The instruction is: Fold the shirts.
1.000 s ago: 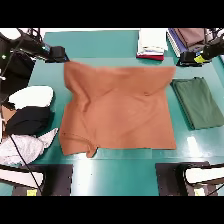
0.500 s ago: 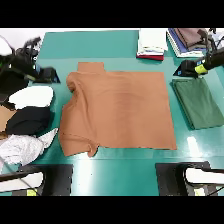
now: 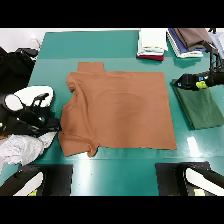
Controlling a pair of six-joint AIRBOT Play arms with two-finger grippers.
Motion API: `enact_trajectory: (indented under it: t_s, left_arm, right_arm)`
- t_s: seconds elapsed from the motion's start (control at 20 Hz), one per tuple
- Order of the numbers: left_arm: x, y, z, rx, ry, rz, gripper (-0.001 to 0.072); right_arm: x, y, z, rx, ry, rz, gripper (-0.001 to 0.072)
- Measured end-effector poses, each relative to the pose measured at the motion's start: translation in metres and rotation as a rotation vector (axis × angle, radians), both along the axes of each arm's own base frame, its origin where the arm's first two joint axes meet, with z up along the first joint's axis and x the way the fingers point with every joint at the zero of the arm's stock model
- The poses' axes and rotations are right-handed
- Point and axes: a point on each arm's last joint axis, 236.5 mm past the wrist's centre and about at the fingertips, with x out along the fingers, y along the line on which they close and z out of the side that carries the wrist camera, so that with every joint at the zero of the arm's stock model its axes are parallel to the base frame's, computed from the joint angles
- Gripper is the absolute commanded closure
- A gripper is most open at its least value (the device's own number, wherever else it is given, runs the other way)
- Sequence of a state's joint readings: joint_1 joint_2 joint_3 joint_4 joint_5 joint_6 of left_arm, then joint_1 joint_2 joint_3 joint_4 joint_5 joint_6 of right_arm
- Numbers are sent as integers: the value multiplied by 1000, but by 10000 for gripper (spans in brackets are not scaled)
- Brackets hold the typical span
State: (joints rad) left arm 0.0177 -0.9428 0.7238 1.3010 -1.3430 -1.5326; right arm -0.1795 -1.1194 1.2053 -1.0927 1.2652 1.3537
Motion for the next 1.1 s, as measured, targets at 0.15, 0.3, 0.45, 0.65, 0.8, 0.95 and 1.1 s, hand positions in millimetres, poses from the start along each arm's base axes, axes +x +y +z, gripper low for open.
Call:
enact_trajectory:
  t_s: [0.15, 0.3, 0.45, 0.65, 0.8, 0.95, 1.1]
  left_arm:
    - [-16, 0, -23, 3, 33, 20, 157]
    - [-23, -1, -39, -4, 39, 46, 157]
    - [-16, -10, -47, -43, 3, 91, 157]
    - [-9, -16, -52, -75, -28, 132, 679]
    - [-1, -18, -46, -88, -56, 138, 686]
    - [12, -20, -30, -98, -98, 117, 685]
    - [26, -21, -12, -105, -143, 91, 686]
  right_arm:
    - [-3, 0, 6, -4, -23, -3, 335]
    - [-5, 1, 8, -5, -33, -5, 335]
    - [-5, 1, 10, -5, -37, -5, 335]
    - [-9, -1, 9, -3, -22, -4, 335]
    - [-21, -7, 2, 0, 29, -4, 335]
    - [-55, -32, -24, -19, 142, -50, 326]
    - [-117, -67, -77, -64, 337, -139, 117]
